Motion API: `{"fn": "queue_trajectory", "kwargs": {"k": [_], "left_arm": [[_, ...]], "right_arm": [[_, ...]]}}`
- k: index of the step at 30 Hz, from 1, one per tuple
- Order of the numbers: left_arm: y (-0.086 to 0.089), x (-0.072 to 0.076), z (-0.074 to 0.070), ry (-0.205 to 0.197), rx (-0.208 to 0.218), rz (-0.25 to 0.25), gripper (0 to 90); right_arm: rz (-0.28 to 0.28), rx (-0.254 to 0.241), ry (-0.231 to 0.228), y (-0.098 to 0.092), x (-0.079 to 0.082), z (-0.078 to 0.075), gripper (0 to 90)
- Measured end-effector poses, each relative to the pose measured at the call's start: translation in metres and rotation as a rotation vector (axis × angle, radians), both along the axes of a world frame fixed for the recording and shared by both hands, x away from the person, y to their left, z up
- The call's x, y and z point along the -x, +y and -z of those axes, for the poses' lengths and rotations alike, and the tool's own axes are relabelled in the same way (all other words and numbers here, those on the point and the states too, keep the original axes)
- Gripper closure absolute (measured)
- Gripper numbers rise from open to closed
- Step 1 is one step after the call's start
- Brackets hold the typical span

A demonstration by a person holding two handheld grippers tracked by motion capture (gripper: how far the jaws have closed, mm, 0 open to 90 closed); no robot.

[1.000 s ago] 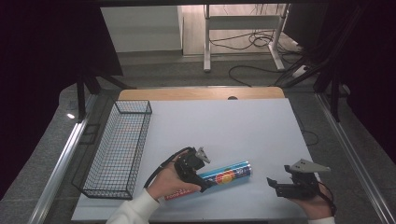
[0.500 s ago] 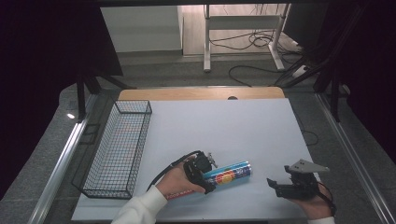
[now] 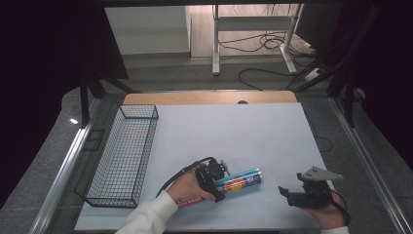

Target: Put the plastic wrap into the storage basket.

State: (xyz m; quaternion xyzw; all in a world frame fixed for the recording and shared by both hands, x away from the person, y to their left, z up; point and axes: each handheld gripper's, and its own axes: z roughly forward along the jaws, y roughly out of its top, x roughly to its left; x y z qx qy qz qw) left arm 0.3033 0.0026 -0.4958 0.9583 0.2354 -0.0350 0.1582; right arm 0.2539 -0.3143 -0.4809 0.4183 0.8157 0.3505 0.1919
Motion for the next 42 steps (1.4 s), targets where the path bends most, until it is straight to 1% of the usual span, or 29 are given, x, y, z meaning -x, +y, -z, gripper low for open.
{"fn": "queue_trajectory", "kwargs": {"k": [2, 7, 11, 12, 14, 16, 19, 22, 24, 27, 30, 35, 42], "left_arm": [[0.0, 0.0, 0.001, 0.002, 0.0, 0.002, 27.6], [-0.003, 0.0, 0.0, 0.006, -0.02, -0.004, 28.2], [-0.008, 0.001, -0.002, -0.005, -0.059, 0.016, 28.8], [-0.009, 0.0, -0.003, -0.001, -0.066, 0.018, 29.0], [-0.009, -0.001, -0.003, 0.006, -0.063, 0.019, 29.4], [-0.008, -0.003, -0.004, 0.016, -0.053, -0.005, 30.1], [-0.004, -0.006, -0.007, 0.017, -0.053, -0.027, 30.7], [0.004, -0.009, -0.017, 0.022, -0.043, -0.04, 30.8], [0.01, -0.011, -0.026, 0.01, -0.043, -0.042, 30.8], [0.019, -0.014, -0.038, 0.004, -0.039, -0.062, 30.9], [0.024, -0.015, -0.045, -0.014, -0.053, -0.078, 31.0], [0.034, -0.018, -0.056, -0.025, -0.048, -0.103, 31.1], [0.049, -0.022, -0.075, -0.052, -0.052, -0.139, 31.2]], "right_arm": [[0.001, 0.0, -0.001, 0.0, 0.0, 0.0, 16.7], [0.006, 0.0, -0.004, -0.001, 0.0, -0.001, 17.4], [0.008, 0.0, -0.007, -0.001, 0.0, -0.001, 17.8], [0.008, 0.0, -0.008, -0.001, 0.0, -0.001, 17.8], [0.009, -0.001, -0.01, -0.001, 0.001, -0.002, 17.8], [0.01, -0.001, -0.013, -0.002, 0.001, -0.002, 17.8], [0.017, -0.004, -0.019, -0.004, 0.001, -0.004, 17.8], [0.025, -0.006, -0.021, -0.006, 0.001, -0.004, 17.9], [0.026, -0.005, -0.022, -0.007, 0.001, -0.004, 17.9], [0.027, -0.003, -0.024, -0.006, 0.002, -0.005, 17.9], [0.025, 0.001, -0.022, -0.005, 0.001, -0.004, 17.9], [0.027, 0.003, -0.019, -0.005, 0.001, -0.004, 17.9], [0.03, 0.0, -0.02, -0.006, 0.002, -0.004, 17.9]]}}
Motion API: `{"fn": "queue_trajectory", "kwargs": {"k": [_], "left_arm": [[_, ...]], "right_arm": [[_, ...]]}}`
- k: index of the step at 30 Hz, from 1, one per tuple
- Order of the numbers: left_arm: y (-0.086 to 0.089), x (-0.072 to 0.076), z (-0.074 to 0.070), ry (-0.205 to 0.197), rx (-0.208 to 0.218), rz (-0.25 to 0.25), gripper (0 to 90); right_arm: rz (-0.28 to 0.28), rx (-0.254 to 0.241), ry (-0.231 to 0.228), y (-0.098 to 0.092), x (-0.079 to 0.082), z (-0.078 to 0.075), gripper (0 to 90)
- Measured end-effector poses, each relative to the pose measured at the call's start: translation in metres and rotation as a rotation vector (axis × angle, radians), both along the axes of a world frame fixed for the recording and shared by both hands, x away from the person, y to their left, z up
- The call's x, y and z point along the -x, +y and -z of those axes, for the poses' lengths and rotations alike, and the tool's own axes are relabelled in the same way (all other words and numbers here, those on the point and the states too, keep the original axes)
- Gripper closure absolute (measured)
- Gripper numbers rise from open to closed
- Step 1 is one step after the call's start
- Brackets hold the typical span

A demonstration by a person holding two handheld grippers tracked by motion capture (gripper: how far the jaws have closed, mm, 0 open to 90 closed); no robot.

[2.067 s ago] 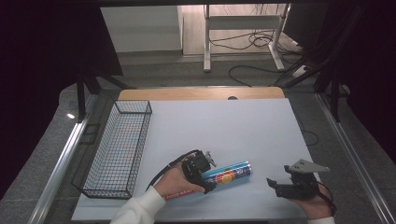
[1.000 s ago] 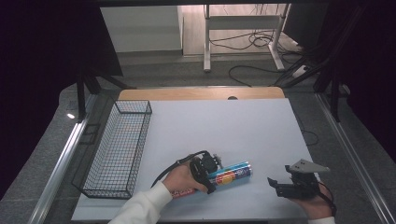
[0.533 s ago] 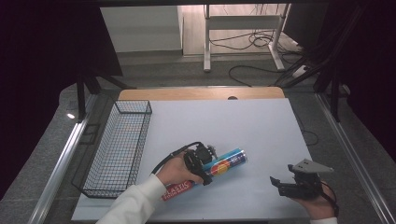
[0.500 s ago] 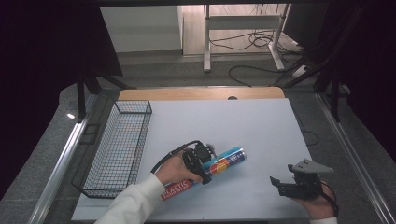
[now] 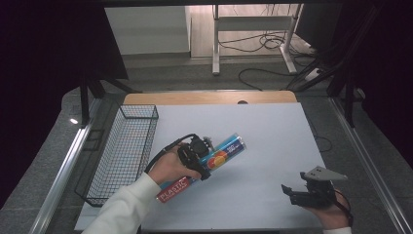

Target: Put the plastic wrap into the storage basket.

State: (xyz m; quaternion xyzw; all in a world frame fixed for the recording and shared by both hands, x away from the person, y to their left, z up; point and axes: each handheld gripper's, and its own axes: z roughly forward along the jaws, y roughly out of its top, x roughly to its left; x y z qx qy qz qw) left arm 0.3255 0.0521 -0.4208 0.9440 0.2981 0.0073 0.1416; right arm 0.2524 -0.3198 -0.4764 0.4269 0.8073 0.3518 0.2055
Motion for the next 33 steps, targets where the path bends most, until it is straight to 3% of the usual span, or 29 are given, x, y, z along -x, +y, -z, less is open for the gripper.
{"fn": "queue_trajectory", "kwargs": {"k": [6, 13, 33], "left_arm": [[0.014, -0.006, -0.014, -0.003, 0.004, -0.023, 31.3], [0.031, -0.008, -0.031, -0.039, -0.007, -0.052, 31.4], [0.085, -0.02, -0.067, -0.054, -0.044, -0.15, 31.4]], "right_arm": [[-0.002, 0.003, 0.002, 0.0, 0.0, 0.001, 17.9], [-0.001, 0.002, 0.003, 0.0, 0.0, 0.001, 17.9], [-0.001, 0.003, 0.006, 0.0, -0.001, 0.002, 17.8]]}}
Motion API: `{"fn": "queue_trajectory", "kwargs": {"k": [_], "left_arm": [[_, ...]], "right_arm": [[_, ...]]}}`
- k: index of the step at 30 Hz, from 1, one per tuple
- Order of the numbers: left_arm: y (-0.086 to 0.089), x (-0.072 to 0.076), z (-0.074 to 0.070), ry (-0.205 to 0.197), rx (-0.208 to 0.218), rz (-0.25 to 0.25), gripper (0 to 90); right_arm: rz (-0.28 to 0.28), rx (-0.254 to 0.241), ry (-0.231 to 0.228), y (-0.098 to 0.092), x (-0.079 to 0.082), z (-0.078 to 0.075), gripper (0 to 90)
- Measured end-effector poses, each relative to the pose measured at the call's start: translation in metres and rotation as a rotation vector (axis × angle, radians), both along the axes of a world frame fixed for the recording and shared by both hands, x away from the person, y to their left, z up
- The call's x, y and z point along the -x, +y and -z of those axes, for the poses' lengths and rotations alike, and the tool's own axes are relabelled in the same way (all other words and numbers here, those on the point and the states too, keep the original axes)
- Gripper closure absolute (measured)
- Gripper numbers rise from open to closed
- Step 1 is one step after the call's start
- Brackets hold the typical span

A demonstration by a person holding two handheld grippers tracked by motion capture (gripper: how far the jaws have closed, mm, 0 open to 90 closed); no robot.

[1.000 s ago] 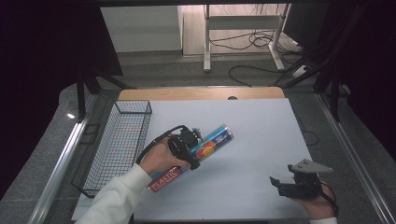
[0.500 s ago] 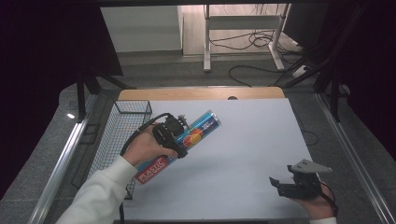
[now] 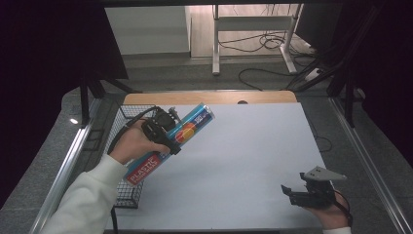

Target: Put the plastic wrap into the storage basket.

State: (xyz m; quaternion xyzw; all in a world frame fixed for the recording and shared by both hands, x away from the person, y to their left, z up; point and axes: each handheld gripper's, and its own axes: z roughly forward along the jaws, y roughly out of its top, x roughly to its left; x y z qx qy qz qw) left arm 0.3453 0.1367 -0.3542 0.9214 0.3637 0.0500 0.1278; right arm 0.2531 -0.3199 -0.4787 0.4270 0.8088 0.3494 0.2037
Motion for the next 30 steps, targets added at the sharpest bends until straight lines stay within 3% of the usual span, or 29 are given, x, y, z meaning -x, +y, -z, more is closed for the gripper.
{"fn": "queue_trajectory", "kwargs": {"k": [12, 30], "left_arm": [[0.034, -0.004, -0.006, -0.003, 0.006, -0.082, 31.4], [0.102, -0.004, 0.013, 0.03, 0.008, -0.232, 31.4]], "right_arm": [[0.0, 0.004, 0.001, 0.001, 0.0, 0.0, 17.8], [-0.002, 0.007, 0.004, 0.002, 0.0, 0.001, 17.9]]}}
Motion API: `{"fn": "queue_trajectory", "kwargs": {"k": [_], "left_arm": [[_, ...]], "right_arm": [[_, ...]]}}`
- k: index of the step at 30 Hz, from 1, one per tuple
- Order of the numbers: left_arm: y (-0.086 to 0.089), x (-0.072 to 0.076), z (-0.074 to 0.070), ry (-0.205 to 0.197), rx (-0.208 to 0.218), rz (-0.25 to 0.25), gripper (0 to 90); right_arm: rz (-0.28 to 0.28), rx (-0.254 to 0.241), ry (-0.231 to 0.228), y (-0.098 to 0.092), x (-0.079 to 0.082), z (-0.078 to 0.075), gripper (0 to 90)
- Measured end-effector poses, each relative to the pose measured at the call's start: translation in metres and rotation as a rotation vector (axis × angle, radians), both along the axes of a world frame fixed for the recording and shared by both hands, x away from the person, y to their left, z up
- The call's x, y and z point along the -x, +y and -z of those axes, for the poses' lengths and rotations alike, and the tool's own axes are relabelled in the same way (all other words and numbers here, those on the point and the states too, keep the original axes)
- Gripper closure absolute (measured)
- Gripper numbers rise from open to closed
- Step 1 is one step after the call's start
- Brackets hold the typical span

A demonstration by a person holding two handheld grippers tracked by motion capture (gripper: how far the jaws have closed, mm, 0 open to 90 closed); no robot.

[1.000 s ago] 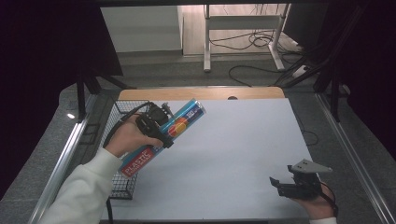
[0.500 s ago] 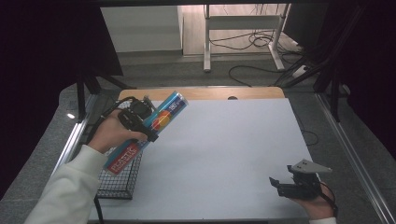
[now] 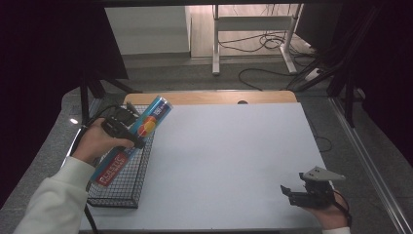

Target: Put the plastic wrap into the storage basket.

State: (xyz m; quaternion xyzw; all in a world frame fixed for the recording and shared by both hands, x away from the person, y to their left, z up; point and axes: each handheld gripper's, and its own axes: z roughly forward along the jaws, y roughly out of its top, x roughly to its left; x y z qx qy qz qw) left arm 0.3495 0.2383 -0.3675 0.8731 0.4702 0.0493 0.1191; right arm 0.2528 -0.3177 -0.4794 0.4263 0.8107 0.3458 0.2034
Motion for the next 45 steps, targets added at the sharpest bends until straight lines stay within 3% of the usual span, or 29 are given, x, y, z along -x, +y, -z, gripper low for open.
{"fn": "queue_trajectory", "kwargs": {"k": [15, 22, 29, 36, 45], "left_arm": [[0.033, -0.007, 0.017, 0.039, -0.004, -0.096, 31.5], [0.036, -0.014, 0.029, 0.071, -0.013, -0.141, 31.4], [0.04, -0.02, 0.044, 0.102, 0.007, -0.203, 31.4], [0.044, -0.024, 0.056, 0.114, 0.006, -0.26, 31.4], [0.042, -0.03, 0.077, 0.133, -0.035, -0.321, 31.3]], "right_arm": [[0.001, 0.001, 0.0, -0.001, 0.0, 0.0, 17.9], [0.0, 0.001, 0.001, -0.001, 0.0, 0.001, 17.8], [0.002, 0.002, 0.002, -0.002, 0.0, 0.001, 17.8], [0.002, 0.004, 0.002, -0.002, 0.0, 0.002, 17.9], [0.001, 0.008, 0.002, -0.002, 0.0, 0.002, 17.8]]}}
